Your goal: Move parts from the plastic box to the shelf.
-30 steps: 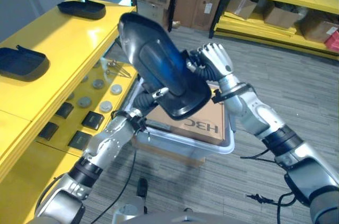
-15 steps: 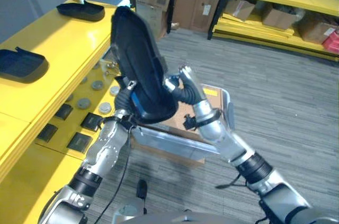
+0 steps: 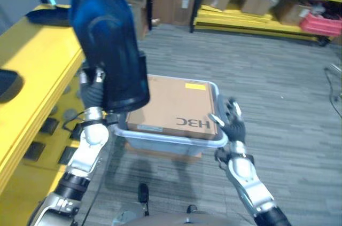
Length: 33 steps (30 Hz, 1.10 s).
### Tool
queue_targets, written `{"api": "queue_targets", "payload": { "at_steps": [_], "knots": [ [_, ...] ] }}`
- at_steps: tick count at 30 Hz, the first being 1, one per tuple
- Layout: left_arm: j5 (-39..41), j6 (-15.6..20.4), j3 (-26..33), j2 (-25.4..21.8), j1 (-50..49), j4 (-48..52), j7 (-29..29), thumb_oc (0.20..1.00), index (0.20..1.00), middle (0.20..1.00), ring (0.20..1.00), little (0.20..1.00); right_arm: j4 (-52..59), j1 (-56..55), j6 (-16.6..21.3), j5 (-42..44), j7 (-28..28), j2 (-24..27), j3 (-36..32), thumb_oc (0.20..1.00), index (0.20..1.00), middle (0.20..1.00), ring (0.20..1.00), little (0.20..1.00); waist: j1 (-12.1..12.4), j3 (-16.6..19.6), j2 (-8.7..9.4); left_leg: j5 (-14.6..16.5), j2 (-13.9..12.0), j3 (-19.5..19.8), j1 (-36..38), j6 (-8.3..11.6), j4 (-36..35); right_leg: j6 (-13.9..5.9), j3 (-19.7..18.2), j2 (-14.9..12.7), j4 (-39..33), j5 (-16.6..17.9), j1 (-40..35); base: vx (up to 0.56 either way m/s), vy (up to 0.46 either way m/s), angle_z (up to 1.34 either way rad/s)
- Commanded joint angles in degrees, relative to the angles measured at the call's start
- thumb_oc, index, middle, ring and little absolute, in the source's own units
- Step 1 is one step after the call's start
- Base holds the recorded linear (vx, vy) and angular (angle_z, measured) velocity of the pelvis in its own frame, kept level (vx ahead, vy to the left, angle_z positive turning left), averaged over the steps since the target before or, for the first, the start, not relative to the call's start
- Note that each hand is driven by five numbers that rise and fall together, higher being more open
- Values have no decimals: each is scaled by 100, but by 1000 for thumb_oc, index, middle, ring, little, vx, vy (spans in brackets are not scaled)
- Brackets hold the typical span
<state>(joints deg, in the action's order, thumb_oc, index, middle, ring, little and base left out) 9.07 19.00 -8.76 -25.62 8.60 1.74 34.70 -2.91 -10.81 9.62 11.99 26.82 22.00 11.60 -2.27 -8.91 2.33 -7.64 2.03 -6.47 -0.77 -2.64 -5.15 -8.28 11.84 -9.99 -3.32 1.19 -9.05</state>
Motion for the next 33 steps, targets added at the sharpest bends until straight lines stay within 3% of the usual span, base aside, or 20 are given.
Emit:
{"api": "queue_targets", "payload": {
  "at_steps": [1,2,3,4,6,11,12,13,16,17,18,20,21,22,24,25,28,30,32,33],
  "knots": [
    [-492,981,231,-298,313,536,140,200,200,200,200,200,-776,292,-301,310,-826,113,130,1000,1000,1000,1000,1000,118,-41,14,1160,-333,-23,604,185,15,-195,-53,-226,502,-285,413,-31,-55,-23],
    [-442,1068,245,-371,345,520,61,200,200,200,200,200,-1587,153,-198,356,-1055,46,83,1000,1000,1000,1000,1000,63,-62,12,1144,-316,159,560,185,15,-115,-275,-87,551,-368,448,-18,-61,-6],
    [-443,1073,245,-377,348,517,55,200,200,200,200,200,-1649,156,-206,361,-1084,38,81,1000,1000,1000,1000,1000,51,-65,13,1144,-316,181,557,188,15,-108,-280,-78,560,-380,448,-1,-115,18],
    [-285,1191,209,-368,401,479,-176,200,200,200,200,200,-2596,59,-169,248,-1240,-68,40,1000,1000,1000,1000,1000,-35,-98,15,1142,-261,476,531,191,15,3,-575,136,548,-460,434,-1,-135,44],
    [-172,1273,162,-334,462,456,-479,200,200,200,200,200,-4021,43,-384,292,-1730,-163,1,1000,1000,1000,1000,1000,-54,-119,-3,1093,-212,832,487,239,15,136,-834,388,523,-525,391,-11,-238,100],
    [466,1022,195,-295,509,619,-1015,200,200,200,200,200,-5981,355,-718,512,-2517,-416,42,1000,1000,1000,1000,1000,221,-218,-44,936,-265,1121,427,395,15,324,-534,527,442,-629,175,-52,-249,132],
    [703,739,278,-183,416,826,-1220,200,200,200,200,200,-6513,516,-1627,892,-3149,-566,63,1000,1000,1000,1000,1000,458,-278,-79,800,-336,1198,342,542,15,435,-284,619,308,-681,35,-135,-343,114],
    [650,636,321,-142,349,885,-1189,200,200,200,200,200,-6713,553,-2185,959,-3481,-628,57,1000,1000,1000,1000,1000,549,-310,-99,721,-403,1202,285,640,15,476,-169,654,258,-702,-19,-140,-336,118],
    [762,517,418,-81,226,987,-1216,200,200,200,200,200,-6971,641,-2362,678,-3783,-682,113,1000,1000,1000,1000,1000,715,-370,-139,578,-516,1169,158,798,15,519,10,701,181,-716,-109,-95,-157,81],
    [961,312,625,29,20,1149,-1355,200,200,200,200,200,-7122,812,-2212,226,-3688,-666,280,1000,1000,1000,1000,1000,939,-478,-238,309,-759,834,-71,1028,15,540,366,736,151,-757,-262,-127,-134,84],
    [962,282,644,49,6,1162,-1361,200,200,200,200,200,-7119,835,-2182,184,-3649,-656,290,1000,1000,1000,1000,1000,946,-482,-262,251,-805,757,-115,1047,15,540,436,745,156,-749,-263,-161,-127,115],
    [1115,275,724,130,-82,1132,-1625,200,200,200,200,200,-7053,987,-2080,406,-3407,-562,300,1000,1000,1000,1000,1000,944,-551,-352,12,-1075,38,-211,1156,15,552,843,768,240,-773,-324,-144,-2,120],
    [1182,350,737,135,-125,1073,-1756,200,200,200,200,200,-6984,1068,-2037,770,-3311,-492,250,1000,1000,1000,1000,1000,878,-565,-389,-78,-1260,-505,-182,1207,27,538,1101,752,269,-759,-332,-163,70,161],
    [1135,447,748,120,-166,1026,-1700,200,200,200,200,200,-6940,1132,-2025,954,-3307,-452,200,1000,1000,1000,1000,1000,838,-562,-391,-90,-1348,-766,-125,1220,77,530,1215,720,286,-743,-318,-83,76,181],
    [1107,566,783,97,-239,972,-1563,200,200,200,200,200,-6883,1219,-2074,1042,-3362,-410,156,1000,1000,1000,1000,1000,796,-537,-342,79,-1387,-933,62,1236,125,506,1233,649,312,-807,-331,-72,150,98],
    [998,647,847,87,-322,959,-1286,200,200,200,200,200,-6841,1374,-2227,715,-3445,-352,160,1000,1000,1000,1000,1000,787,-505,-261,282,-1437,-1011,144,1119,477,525,1265,519,343,-738,-229,-161,278,52],
    [832,601,901,117,-342,946,-1054,200,200,200,200,200,-6951,1528,-2309,181,-3510,-278,238,1000,1000,1000,1000,1000,774,-420,-154,474,-1532,-1067,276,981,936,522,1405,303,375,-599,-78,-112,232,41],
    [779,487,904,118,-343,974,-1043,200,200,200,200,200,-7044,1565,-2404,178,-3568,-253,302,1000,1000,1000,1000,1000,729,-318,-140,541,-1637,-1290,485,999,1016,541,1645,214,347,-565,-30,-108,268,90],
    [840,396,873,102,-398,1056,-1169,200,200,200,200,200,-7151,1572,-2459,202,-3666,-272,323,1000,1000,1000,1000,1000,655,-169,-212,509,-1764,-1820,860,1124,740,530,2066,93,307,-535,-50,-92,346,150],
    [826,392,873,102,-405,1063,-1164,200,200,200,200,200,-7155,1571,-2460,184,-3675,-272,324,1000,1000,1000,1000,1000,647,-166,-215,497,-1762,-1837,880,1128,713,526,2083,88,306,-533,-58,-50,321,133]
  ]
}}
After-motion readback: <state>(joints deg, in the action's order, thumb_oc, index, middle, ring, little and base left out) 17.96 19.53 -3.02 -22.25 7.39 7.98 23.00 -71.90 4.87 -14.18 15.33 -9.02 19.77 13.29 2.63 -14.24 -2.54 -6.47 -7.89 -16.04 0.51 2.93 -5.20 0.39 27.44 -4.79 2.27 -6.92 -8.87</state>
